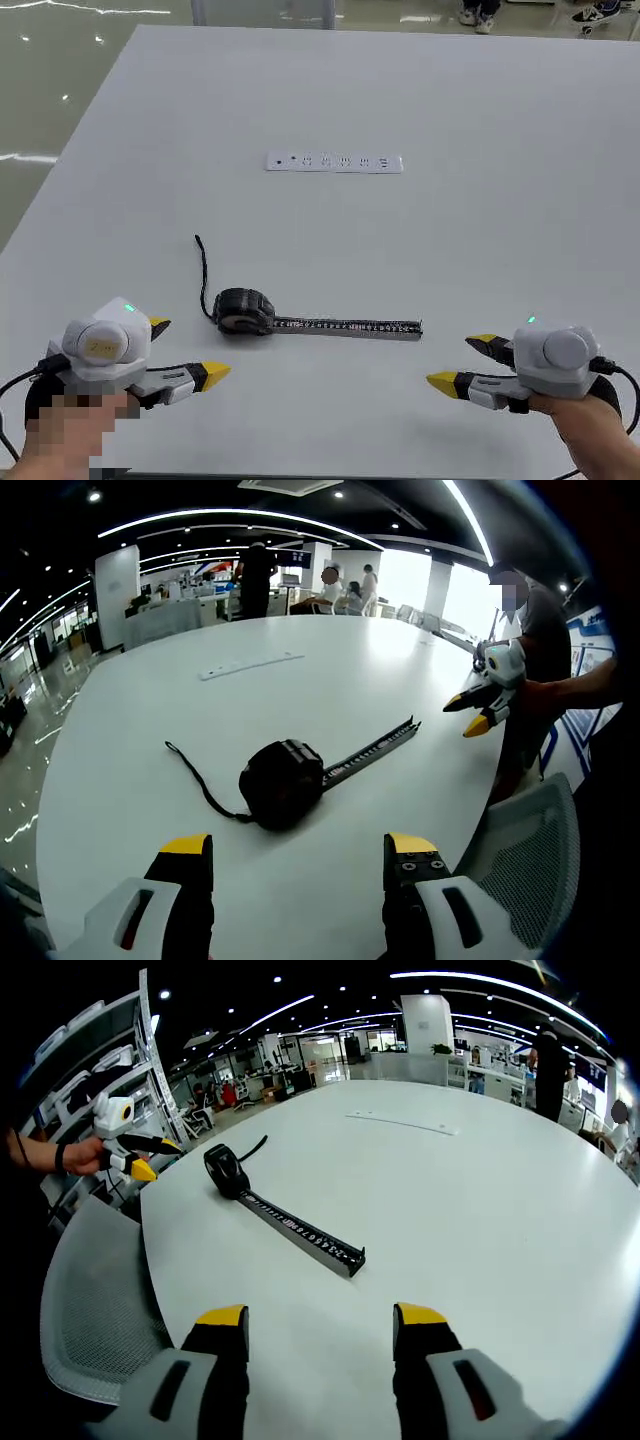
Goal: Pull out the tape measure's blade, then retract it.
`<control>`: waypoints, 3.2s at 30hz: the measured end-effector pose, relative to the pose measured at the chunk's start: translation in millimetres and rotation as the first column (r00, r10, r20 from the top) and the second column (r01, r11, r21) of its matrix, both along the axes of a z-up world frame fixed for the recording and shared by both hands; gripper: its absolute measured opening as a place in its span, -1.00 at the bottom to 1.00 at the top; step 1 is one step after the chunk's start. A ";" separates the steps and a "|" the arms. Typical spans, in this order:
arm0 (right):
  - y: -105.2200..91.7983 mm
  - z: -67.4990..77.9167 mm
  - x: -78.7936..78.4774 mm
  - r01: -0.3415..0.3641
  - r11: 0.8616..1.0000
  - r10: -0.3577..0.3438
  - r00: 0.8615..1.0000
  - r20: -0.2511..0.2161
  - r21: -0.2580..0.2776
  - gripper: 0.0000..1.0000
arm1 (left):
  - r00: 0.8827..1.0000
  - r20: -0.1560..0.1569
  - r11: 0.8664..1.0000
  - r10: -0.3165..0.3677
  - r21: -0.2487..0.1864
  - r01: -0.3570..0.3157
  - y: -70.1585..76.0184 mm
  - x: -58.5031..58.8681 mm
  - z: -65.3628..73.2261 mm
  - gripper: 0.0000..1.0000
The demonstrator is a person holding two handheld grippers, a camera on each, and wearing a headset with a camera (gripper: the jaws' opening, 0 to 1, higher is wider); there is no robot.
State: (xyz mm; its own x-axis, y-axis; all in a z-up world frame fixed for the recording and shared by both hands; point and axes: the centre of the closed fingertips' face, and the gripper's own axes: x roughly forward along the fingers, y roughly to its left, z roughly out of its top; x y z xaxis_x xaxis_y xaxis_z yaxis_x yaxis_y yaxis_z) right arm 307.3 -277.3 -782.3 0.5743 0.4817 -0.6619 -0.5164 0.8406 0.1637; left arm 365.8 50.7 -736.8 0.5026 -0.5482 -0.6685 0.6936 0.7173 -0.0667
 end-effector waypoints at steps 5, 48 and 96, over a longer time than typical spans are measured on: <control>0.3 -3.2 2.5 -0.007 1.000 0.007 1.000 -0.008 -0.003 0.17 | 1.000 -0.007 1.000 0.003 0.001 -0.003 -3.5 3.2 -5.9 0.32; 13.1 -44.6 59.6 -0.225 0.971 0.219 0.972 -0.088 -0.075 -0.10 | 0.962 -0.107 0.963 0.252 -0.069 -0.260 -52.6 53.8 -41.5 0.32; 21.4 -52.4 67.2 -0.529 0.814 0.515 0.848 -0.122 -0.240 -0.69 | 0.831 -0.138 0.842 0.539 0.088 -0.532 -49.1 71.3 -62.9 0.28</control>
State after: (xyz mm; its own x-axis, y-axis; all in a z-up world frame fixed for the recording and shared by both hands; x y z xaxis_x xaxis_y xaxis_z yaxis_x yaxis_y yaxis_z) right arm 374.4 -255.9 -834.7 0.2485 0.5102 -0.8234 -0.8867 0.4620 0.0187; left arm 437.1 1.6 -799.7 0.5993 -0.1908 -0.7775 0.1839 0.9780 -0.0983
